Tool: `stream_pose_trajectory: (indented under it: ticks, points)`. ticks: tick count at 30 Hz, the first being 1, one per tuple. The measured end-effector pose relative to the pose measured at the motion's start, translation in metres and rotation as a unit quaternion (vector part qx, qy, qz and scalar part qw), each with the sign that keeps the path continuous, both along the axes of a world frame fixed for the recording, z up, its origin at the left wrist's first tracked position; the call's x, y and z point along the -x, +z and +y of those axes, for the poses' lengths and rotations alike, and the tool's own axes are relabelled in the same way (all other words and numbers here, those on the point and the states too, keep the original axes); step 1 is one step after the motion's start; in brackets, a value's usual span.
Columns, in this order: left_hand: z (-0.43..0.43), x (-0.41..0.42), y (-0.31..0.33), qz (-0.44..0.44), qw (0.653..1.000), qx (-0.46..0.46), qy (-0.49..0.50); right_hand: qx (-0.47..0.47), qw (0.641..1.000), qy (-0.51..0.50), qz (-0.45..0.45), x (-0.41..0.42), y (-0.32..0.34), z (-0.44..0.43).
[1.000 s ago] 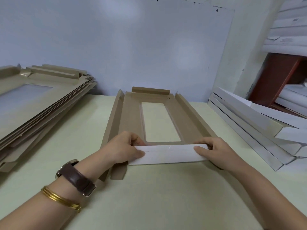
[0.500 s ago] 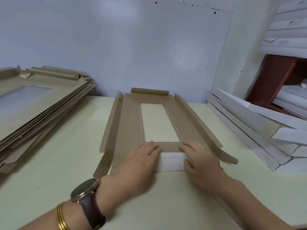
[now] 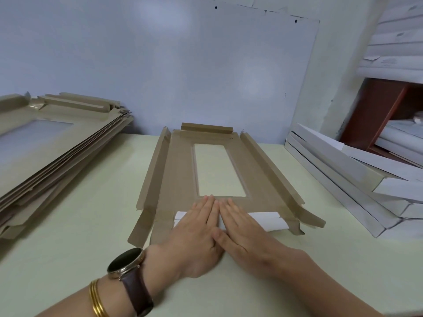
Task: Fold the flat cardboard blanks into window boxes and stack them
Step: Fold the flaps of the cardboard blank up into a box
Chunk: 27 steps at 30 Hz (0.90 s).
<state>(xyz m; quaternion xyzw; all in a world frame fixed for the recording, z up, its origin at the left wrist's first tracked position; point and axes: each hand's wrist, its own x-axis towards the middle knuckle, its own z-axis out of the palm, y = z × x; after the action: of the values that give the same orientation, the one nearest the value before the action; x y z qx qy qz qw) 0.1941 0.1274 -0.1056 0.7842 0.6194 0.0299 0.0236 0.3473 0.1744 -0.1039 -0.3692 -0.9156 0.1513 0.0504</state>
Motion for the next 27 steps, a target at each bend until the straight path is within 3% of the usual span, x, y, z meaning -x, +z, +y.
stream_pose_trajectory:
  ticks: [8,27]
  points:
    - [0.0,0.003,-0.002,0.022,0.997,0.071,0.006,0.003,0.998,-0.004,-0.063,0.001,0.002,-0.002]
    - [-0.008,0.016,0.008,0.047,0.991,0.103,0.069,-0.019,0.984,-0.086,-0.157,-0.058,0.015,0.009]
